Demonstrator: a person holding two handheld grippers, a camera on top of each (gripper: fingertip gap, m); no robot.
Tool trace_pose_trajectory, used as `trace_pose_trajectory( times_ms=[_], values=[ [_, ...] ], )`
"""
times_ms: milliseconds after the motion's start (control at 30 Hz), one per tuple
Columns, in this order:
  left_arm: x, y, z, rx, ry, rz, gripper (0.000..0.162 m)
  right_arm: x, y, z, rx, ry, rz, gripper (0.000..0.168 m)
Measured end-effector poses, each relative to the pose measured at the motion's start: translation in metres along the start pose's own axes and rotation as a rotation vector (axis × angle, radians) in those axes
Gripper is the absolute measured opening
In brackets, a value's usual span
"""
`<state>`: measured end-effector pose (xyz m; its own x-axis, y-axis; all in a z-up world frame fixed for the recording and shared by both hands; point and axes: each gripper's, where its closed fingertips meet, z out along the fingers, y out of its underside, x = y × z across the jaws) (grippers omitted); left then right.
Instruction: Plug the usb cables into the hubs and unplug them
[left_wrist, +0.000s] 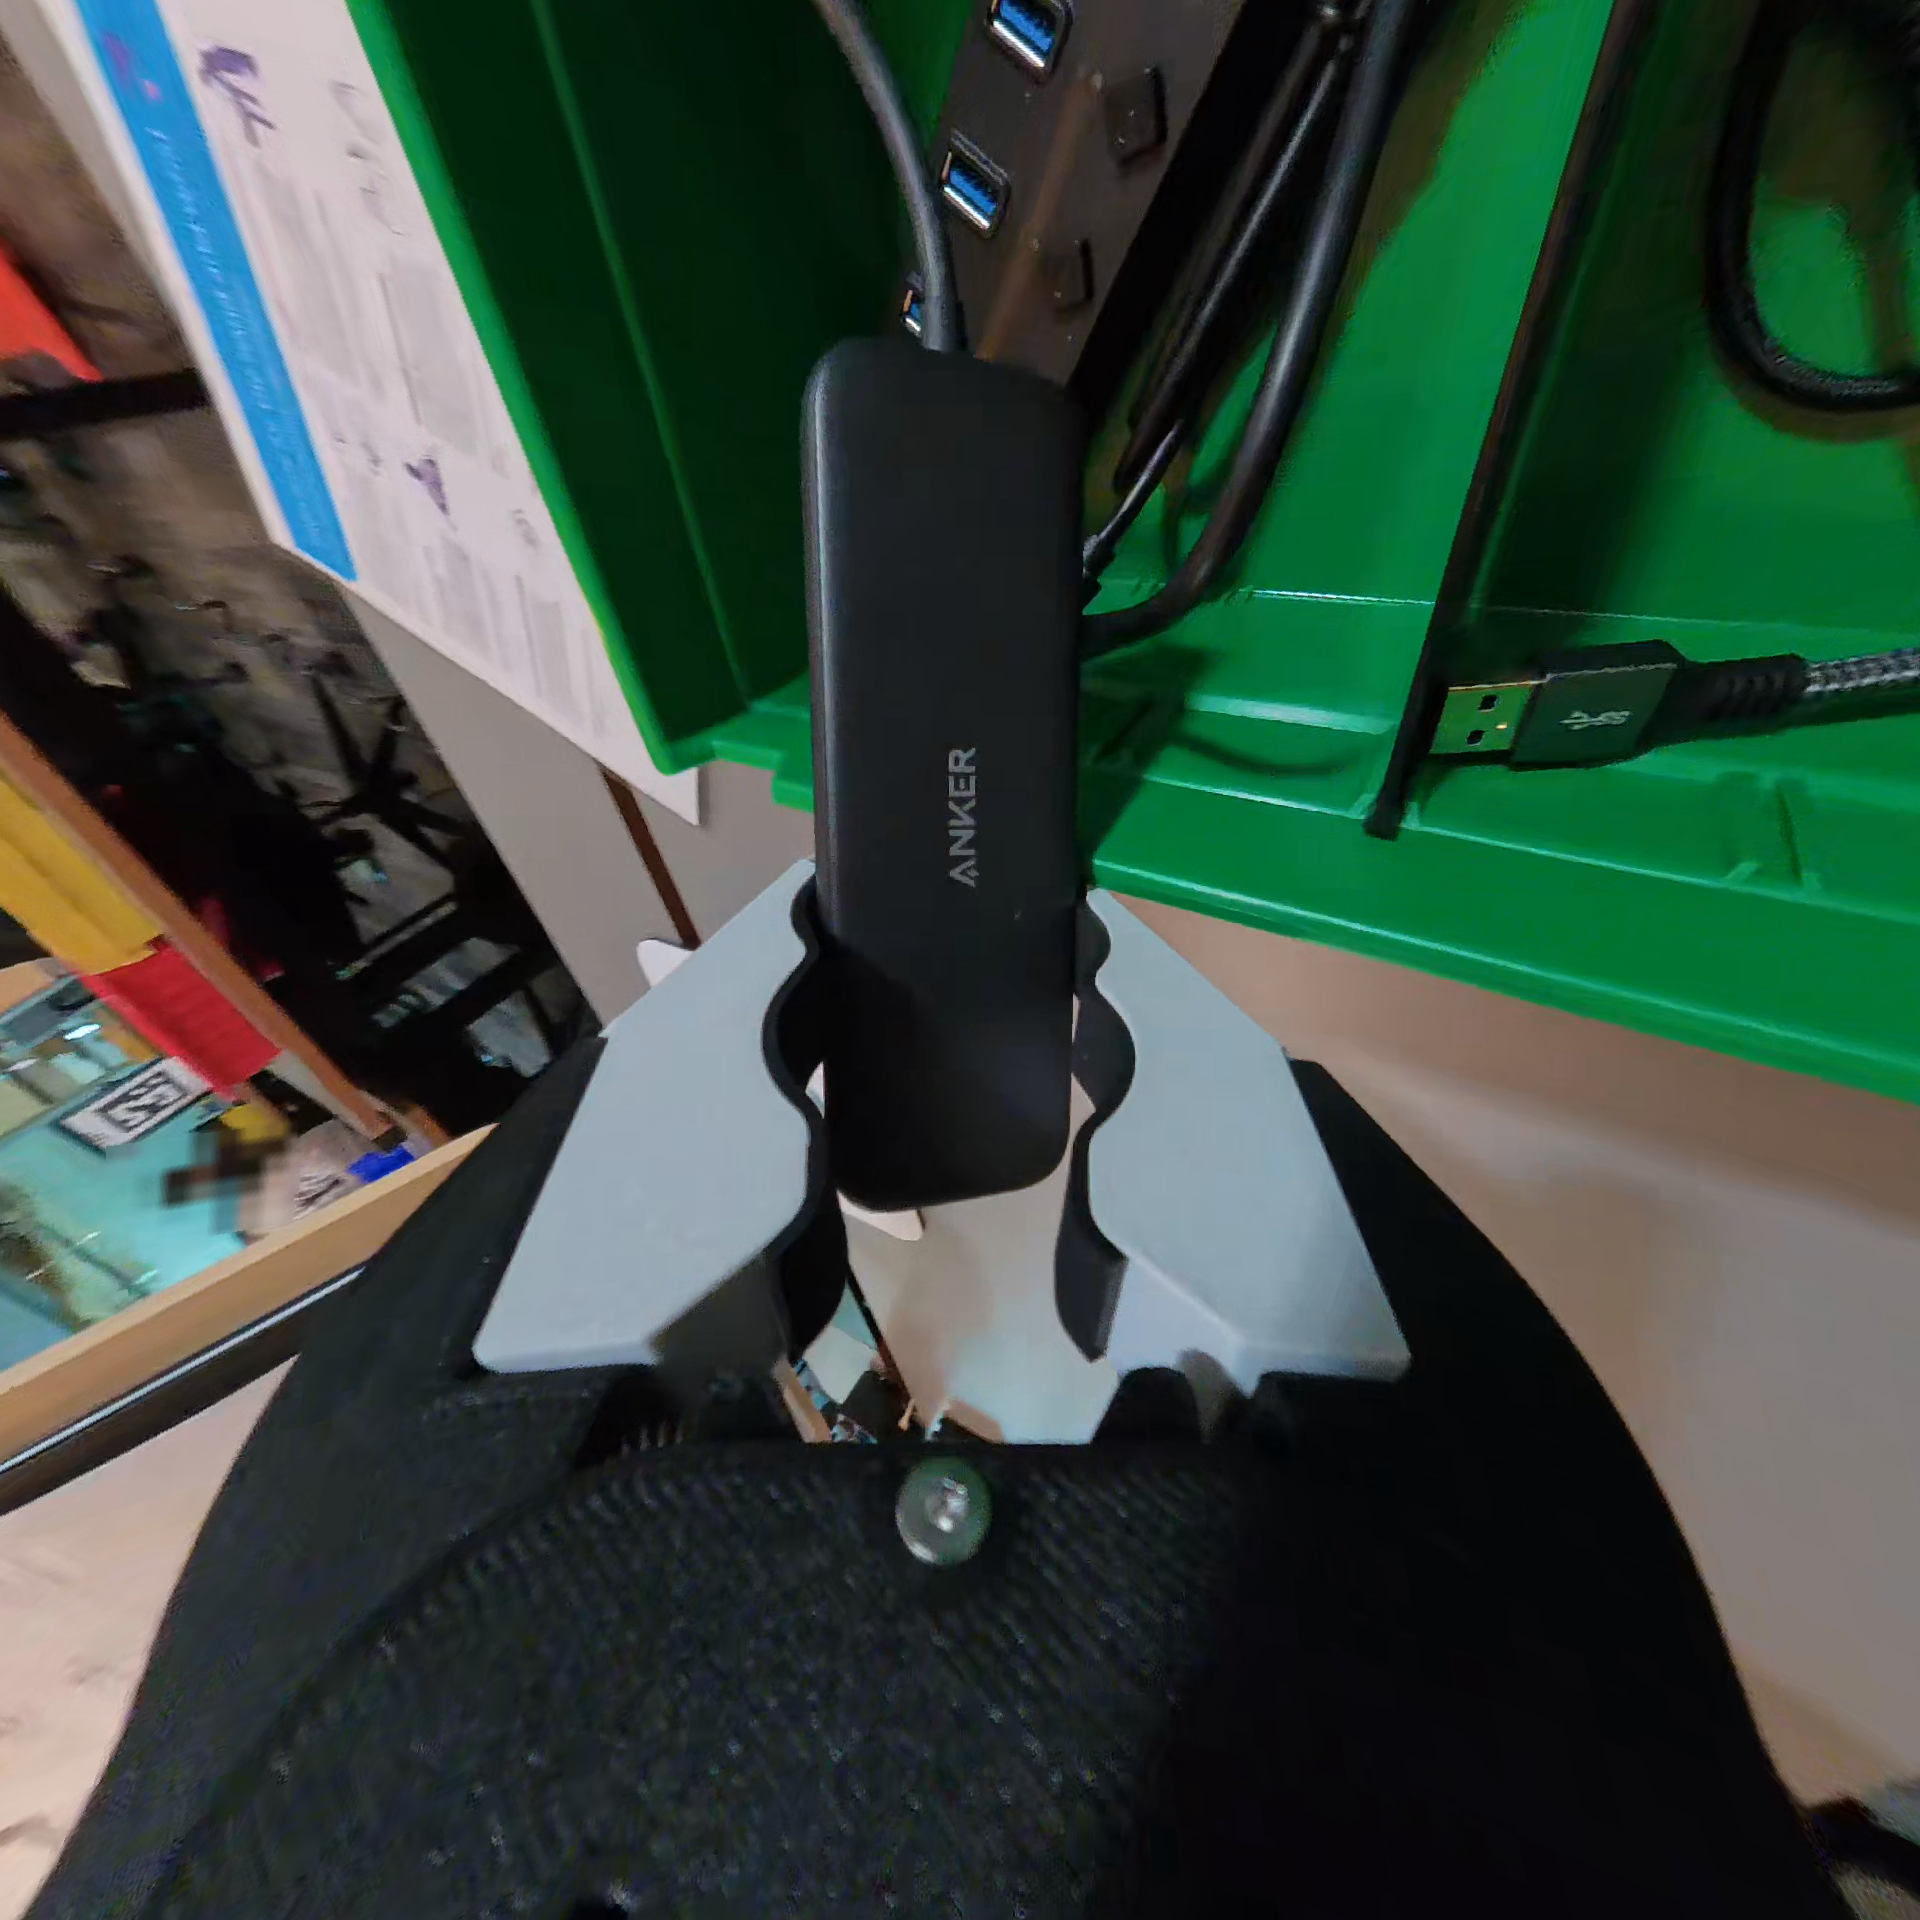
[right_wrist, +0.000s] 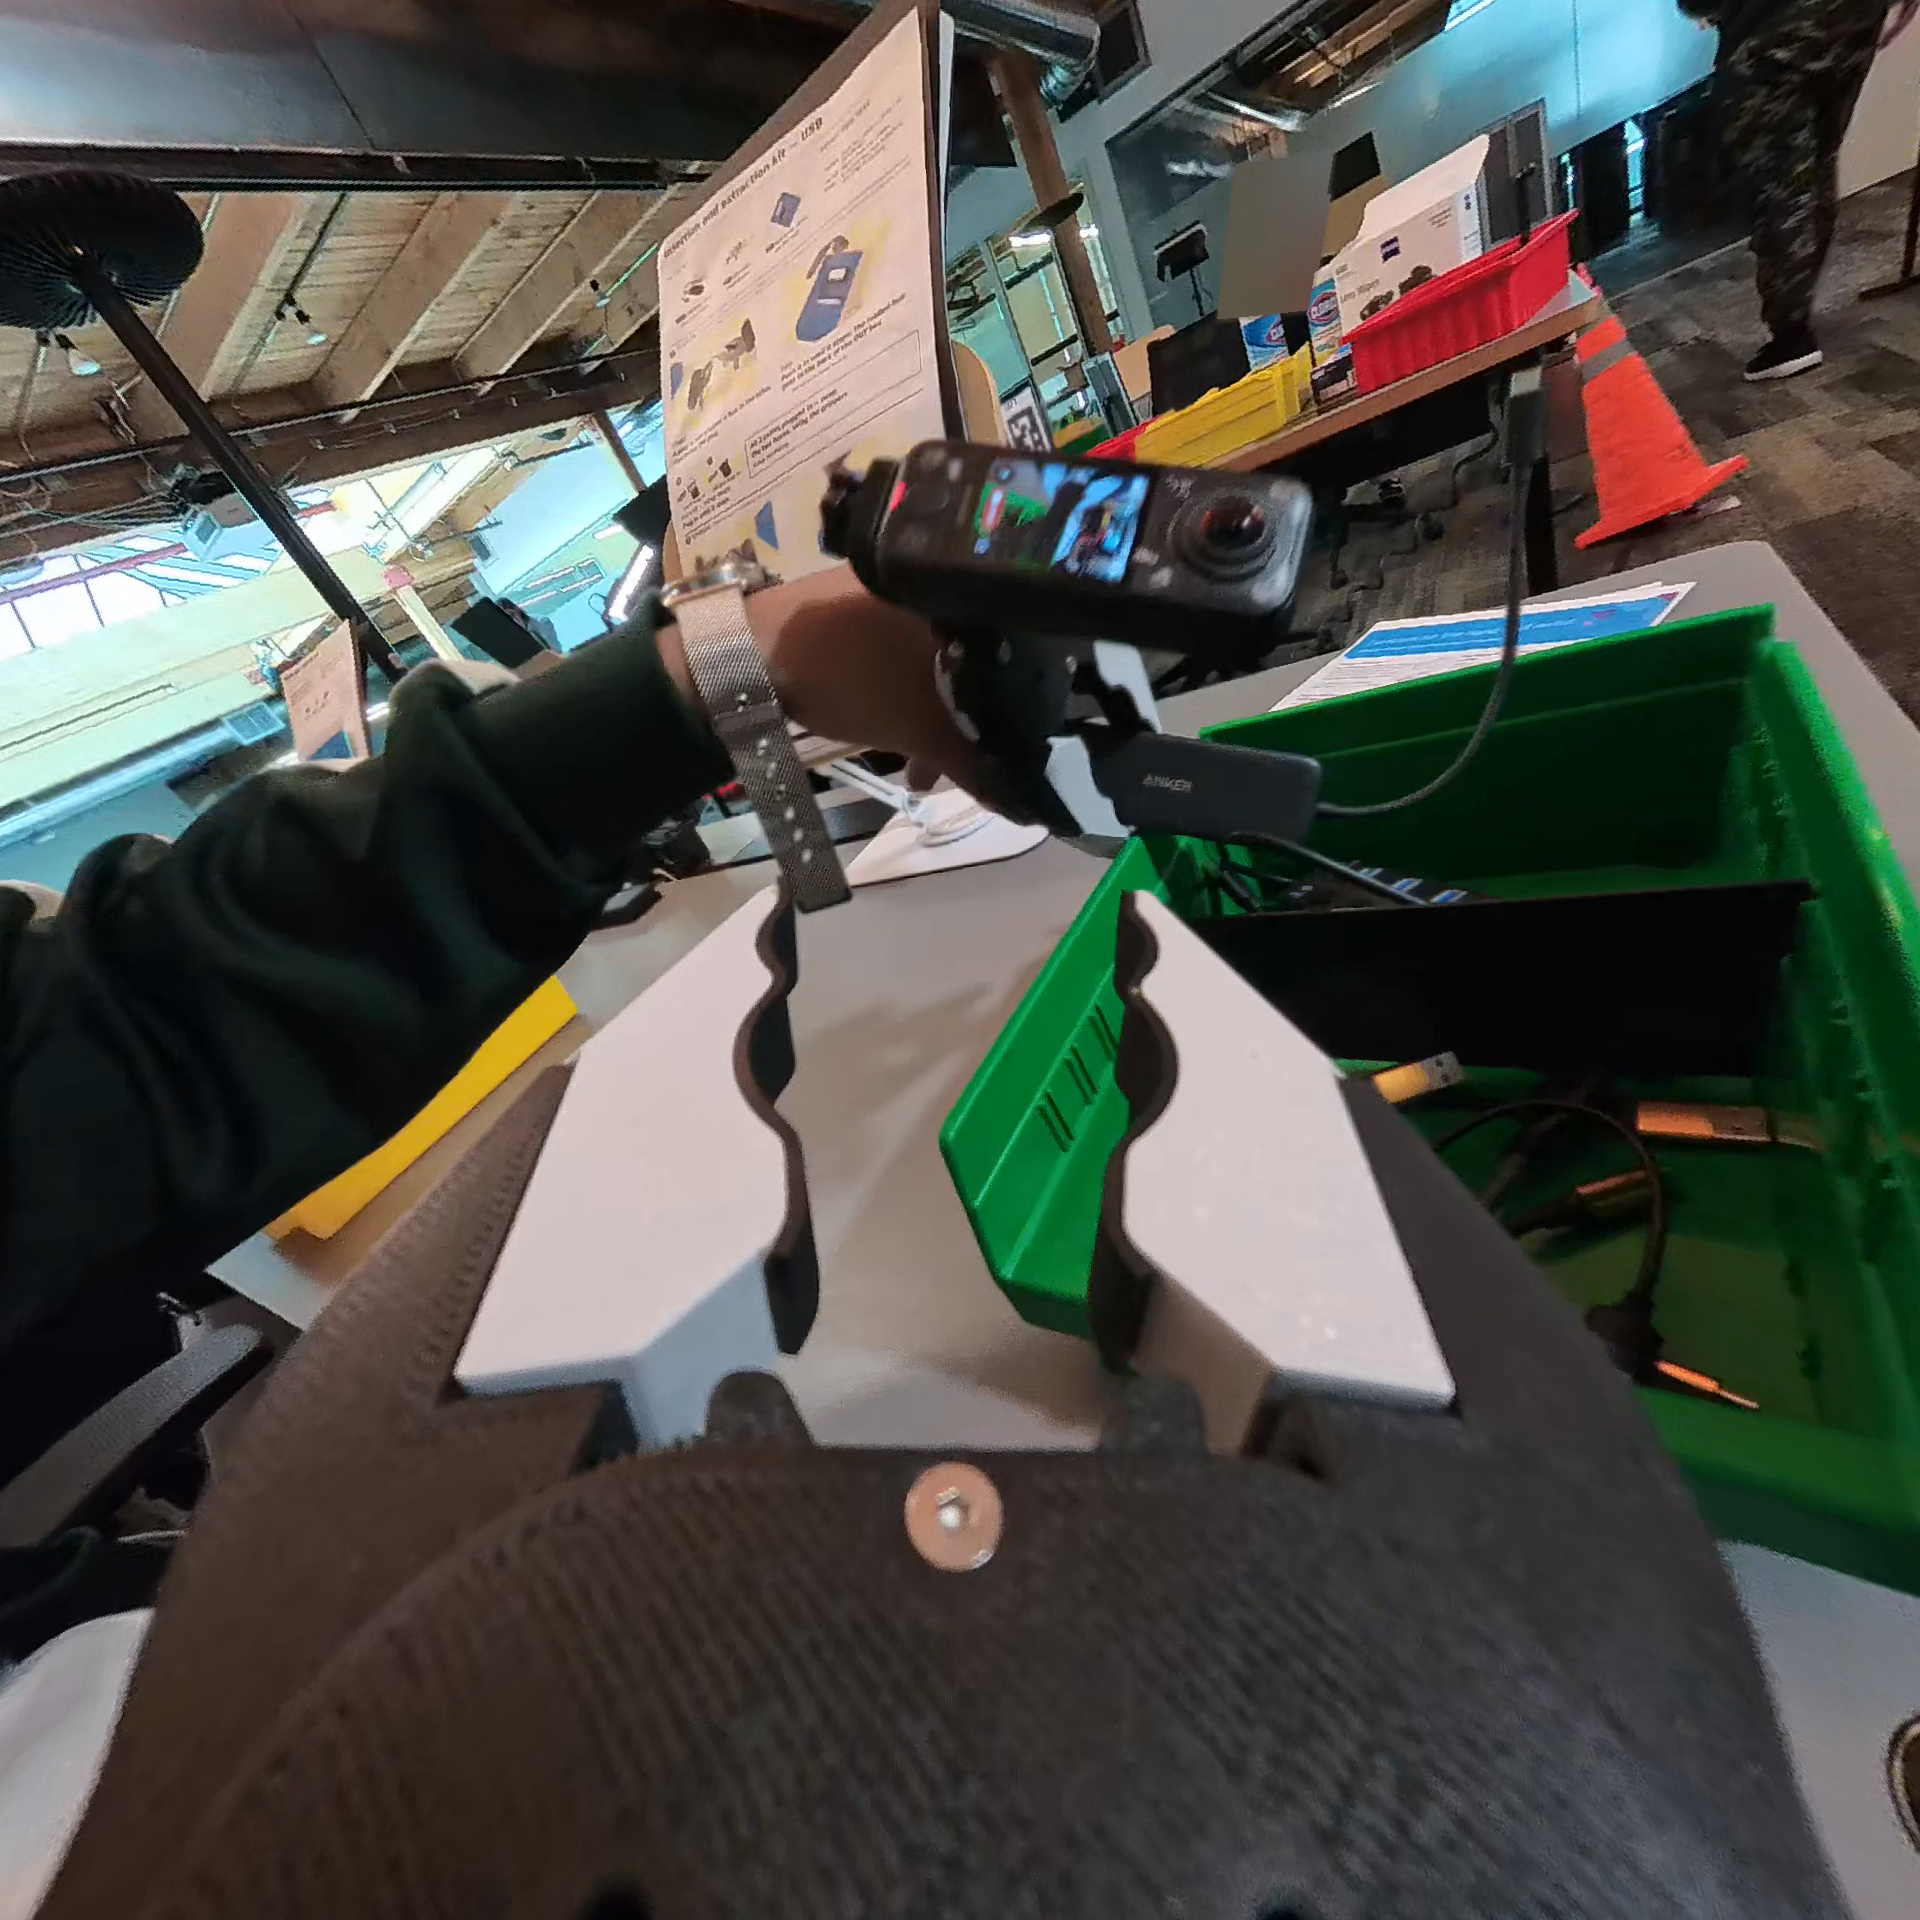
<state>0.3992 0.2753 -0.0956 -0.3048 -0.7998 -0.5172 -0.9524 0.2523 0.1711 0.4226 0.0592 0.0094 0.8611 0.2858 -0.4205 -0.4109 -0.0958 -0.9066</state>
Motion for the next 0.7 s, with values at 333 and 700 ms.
trace_pose_trajectory(
  times_ms=[333, 700],
  values=[
    [-0.003, -0.029, -0.026, 0.051, 0.066, 0.009, 0.044, 0.000, 0.003, 0.002, -0.008, 0.002, 0.000, 0.062],
    [-0.014, -0.096, -0.036, 0.415, 0.114, -0.230, 0.047, 0.004, 0.015, 0.001, -0.036, 0.012, 0.020, 0.062]
  ],
)
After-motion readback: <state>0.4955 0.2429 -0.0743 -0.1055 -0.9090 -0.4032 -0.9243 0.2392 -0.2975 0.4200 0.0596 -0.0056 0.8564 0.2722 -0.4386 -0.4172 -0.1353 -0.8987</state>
